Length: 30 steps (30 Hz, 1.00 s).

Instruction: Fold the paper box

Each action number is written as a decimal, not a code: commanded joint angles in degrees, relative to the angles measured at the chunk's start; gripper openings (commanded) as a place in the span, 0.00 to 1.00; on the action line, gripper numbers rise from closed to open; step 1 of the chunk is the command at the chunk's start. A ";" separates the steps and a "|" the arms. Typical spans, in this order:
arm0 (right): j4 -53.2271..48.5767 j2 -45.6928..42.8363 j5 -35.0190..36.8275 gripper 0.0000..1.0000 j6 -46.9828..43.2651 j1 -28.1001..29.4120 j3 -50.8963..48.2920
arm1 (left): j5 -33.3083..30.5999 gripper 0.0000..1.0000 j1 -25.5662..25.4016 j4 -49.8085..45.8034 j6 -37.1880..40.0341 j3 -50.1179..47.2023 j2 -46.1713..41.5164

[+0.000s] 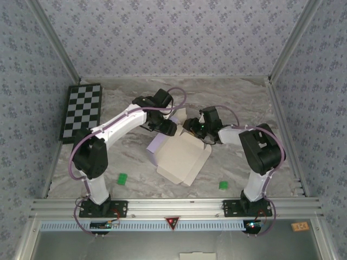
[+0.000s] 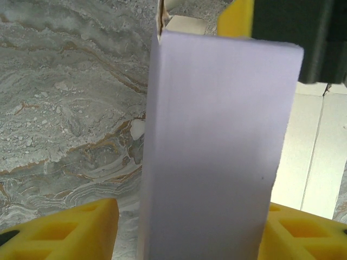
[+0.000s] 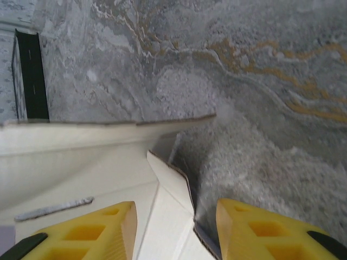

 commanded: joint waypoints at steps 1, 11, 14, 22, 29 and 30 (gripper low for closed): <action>4.53 1.46 -0.08 0.43 1.54 -0.27 1.68 | -0.41 0.62 0.17 -0.60 -0.23 -0.53 -0.66; -1.51 -7.48 3.25 0.43 -2.11 0.65 -1.97 | -0.72 0.61 1.02 -0.25 -1.52 -1.49 -0.89; -1.46 -9.88 3.10 0.43 -1.49 1.88 -3.77 | -0.85 0.61 1.61 -0.09 -1.88 -2.10 -1.08; 5.13 -4.20 0.09 0.42 1.82 3.09 -2.84 | 0.42 0.61 2.79 0.62 -1.44 -3.55 -1.79; 7.37 3.73 2.21 0.38 4.85 2.79 -0.22 | 1.07 0.61 3.63 1.16 -1.02 -4.63 -2.19; 7.33 4.69 2.66 0.37 5.28 2.66 -0.02 | 0.98 0.61 3.84 1.16 -1.09 -4.72 -2.28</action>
